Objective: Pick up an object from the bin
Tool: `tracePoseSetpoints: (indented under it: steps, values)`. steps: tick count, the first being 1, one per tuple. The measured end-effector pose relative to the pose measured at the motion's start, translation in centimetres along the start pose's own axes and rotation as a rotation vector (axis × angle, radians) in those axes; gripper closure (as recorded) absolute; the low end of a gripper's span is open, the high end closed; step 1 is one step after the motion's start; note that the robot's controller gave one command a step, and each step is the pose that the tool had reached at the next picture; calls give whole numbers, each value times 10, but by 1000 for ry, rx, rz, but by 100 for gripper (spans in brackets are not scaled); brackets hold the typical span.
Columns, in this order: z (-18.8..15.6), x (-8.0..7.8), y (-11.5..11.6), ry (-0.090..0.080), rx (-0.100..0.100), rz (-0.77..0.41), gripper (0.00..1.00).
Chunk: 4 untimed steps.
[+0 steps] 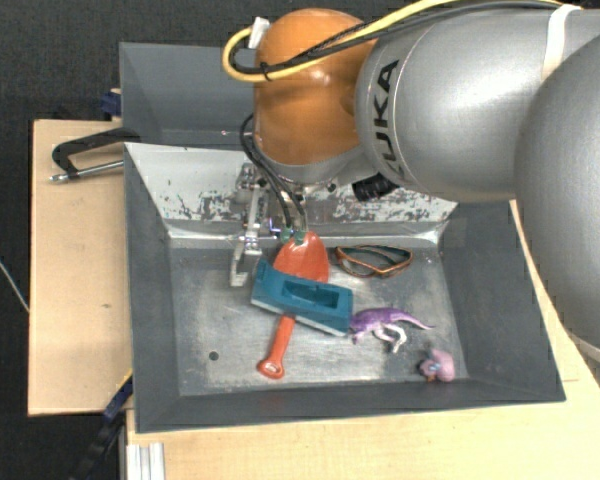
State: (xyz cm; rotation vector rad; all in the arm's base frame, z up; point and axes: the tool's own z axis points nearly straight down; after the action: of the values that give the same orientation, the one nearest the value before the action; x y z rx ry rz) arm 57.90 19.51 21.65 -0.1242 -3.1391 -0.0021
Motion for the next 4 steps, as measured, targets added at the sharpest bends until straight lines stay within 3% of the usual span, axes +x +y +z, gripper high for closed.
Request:
tracePoseSetpoints:
  steps: [1, 2, 3, 4]
  values:
    - [-23, -10, -26, -6, -1, -214, 0]
    - [21, 20, -44, -8, -2, -147, 0]
    - [39, 16, -39, 8, 2, -81, 0]
    - [52, -1, -39, -15, -5, -65, 0]
